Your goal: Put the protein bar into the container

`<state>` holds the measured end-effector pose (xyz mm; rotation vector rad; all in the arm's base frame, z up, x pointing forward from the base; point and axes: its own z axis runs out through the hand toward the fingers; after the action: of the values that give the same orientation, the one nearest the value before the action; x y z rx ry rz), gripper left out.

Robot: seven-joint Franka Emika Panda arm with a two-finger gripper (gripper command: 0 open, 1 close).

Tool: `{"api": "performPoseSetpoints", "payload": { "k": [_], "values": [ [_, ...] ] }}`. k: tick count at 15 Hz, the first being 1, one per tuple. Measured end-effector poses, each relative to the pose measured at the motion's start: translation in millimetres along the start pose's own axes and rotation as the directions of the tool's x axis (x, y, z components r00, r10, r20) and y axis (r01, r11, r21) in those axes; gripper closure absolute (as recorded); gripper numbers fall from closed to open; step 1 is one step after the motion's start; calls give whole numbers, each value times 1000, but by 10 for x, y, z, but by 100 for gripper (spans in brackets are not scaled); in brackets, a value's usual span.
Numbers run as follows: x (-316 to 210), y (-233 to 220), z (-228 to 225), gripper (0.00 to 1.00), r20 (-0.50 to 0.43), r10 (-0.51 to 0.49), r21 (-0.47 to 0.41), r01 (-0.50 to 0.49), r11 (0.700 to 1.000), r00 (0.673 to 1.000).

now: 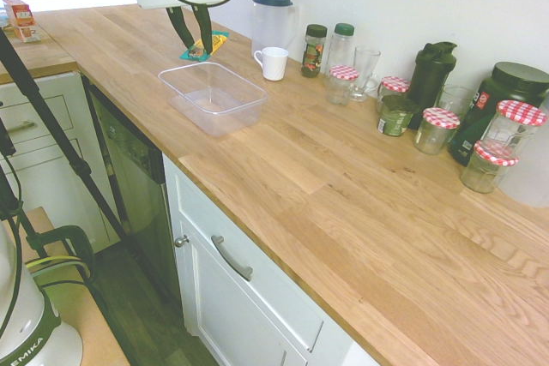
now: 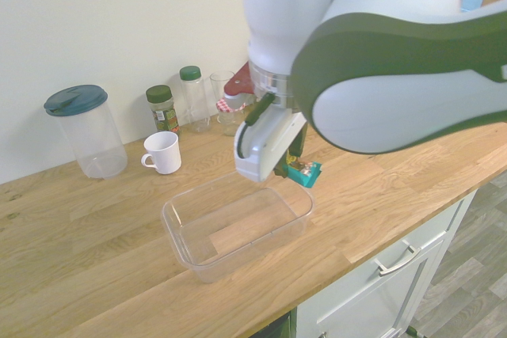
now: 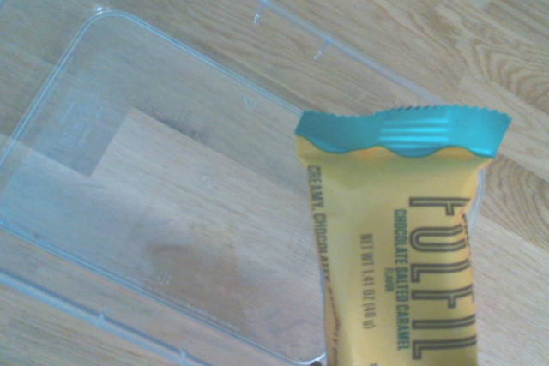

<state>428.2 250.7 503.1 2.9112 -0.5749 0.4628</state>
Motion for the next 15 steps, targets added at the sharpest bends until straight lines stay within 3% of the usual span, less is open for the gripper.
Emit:
{"api": "performPoseSetpoints", "payload": {
  "k": [5, 15],
  "values": [
    [-73, -465, 209, 100, 21, -23, -27, 24, 999, 1000],
    [-179, -741, 723, 100, 49, -43, -90, 48, 995, 998]
  ]
}}
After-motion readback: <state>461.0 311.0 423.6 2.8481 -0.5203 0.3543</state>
